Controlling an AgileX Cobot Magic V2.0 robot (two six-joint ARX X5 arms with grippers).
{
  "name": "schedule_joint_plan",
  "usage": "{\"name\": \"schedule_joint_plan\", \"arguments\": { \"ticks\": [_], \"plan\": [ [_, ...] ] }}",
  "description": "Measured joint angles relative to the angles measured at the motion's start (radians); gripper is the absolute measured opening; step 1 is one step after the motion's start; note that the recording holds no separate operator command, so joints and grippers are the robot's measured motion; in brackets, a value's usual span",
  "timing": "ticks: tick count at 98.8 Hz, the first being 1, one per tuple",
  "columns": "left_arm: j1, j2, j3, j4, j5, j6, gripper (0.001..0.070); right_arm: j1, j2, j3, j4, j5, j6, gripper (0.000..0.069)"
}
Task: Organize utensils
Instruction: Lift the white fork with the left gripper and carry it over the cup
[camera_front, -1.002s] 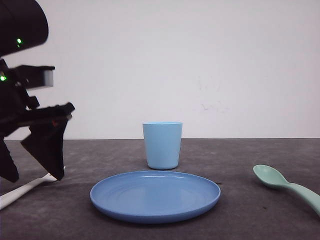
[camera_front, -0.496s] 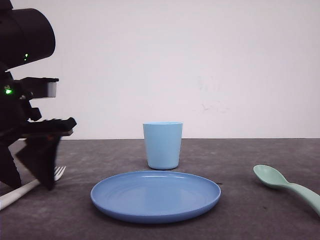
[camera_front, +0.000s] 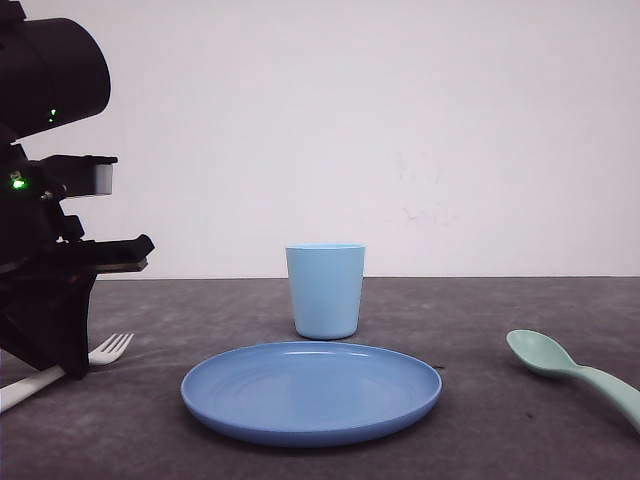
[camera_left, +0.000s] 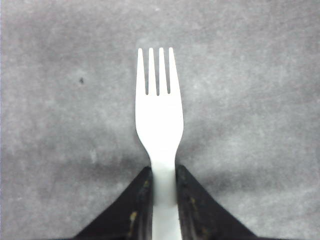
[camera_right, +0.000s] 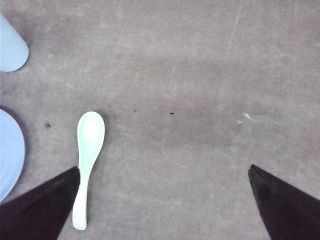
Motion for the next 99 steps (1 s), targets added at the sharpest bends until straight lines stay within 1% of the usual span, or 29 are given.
{"name": "schedule_joint_plan", "arguments": {
  "ticks": [19, 28, 39, 48, 54, 58, 72, 80, 84, 99],
  "plan": [
    [0.000, -0.003, 0.003, -0.005, 0.001, 0.000, 0.0048, 0.000, 0.000, 0.000, 0.000, 0.000, 0.000, 0.0680],
    [0.000, -0.016, 0.010, -0.015, 0.013, 0.000, 0.0048, 0.000, 0.000, 0.000, 0.000, 0.000, 0.000, 0.0680],
    [-0.002, -0.048, 0.054, -0.018, 0.019, 0.000, 0.0047, 0.000, 0.000, 0.000, 0.000, 0.000, 0.000, 0.0680],
    [-0.002, -0.082, 0.093, 0.005, 0.026, 0.000, 0.0047, 0.000, 0.000, 0.000, 0.000, 0.000, 0.000, 0.0680],
    [-0.002, -0.100, 0.111, 0.032, 0.056, 0.000, 0.0047, 0.000, 0.000, 0.000, 0.000, 0.000, 0.000, 0.0680],
    [-0.002, -0.108, 0.117, 0.063, 0.086, 0.000, 0.0047, 0.000, 0.000, 0.000, 0.000, 0.000, 0.000, 0.0680],
    [-0.002, -0.121, 0.126, 0.236, 0.232, -0.008, 0.0047, 0.000, 0.000, 0.000, 0.000, 0.000, 0.000, 0.0680],
    [-0.003, -0.121, 0.126, 0.360, 0.295, -0.029, 0.0047, 0.000, 0.000, 0.000, 0.000, 0.000, 0.000, 0.0680],
    [-0.006, -0.121, 0.126, 0.422, 0.309, -0.036, 0.0047, 0.000, 0.000, 0.000, 0.000, 0.000, 0.000, 0.0680],
    [-0.026, -0.121, 0.127, 0.638, 0.312, -0.045, 0.0047, 0.000, 0.000, 0.000, 0.000, 0.000, 0.000, 0.0680]
  ]
}}
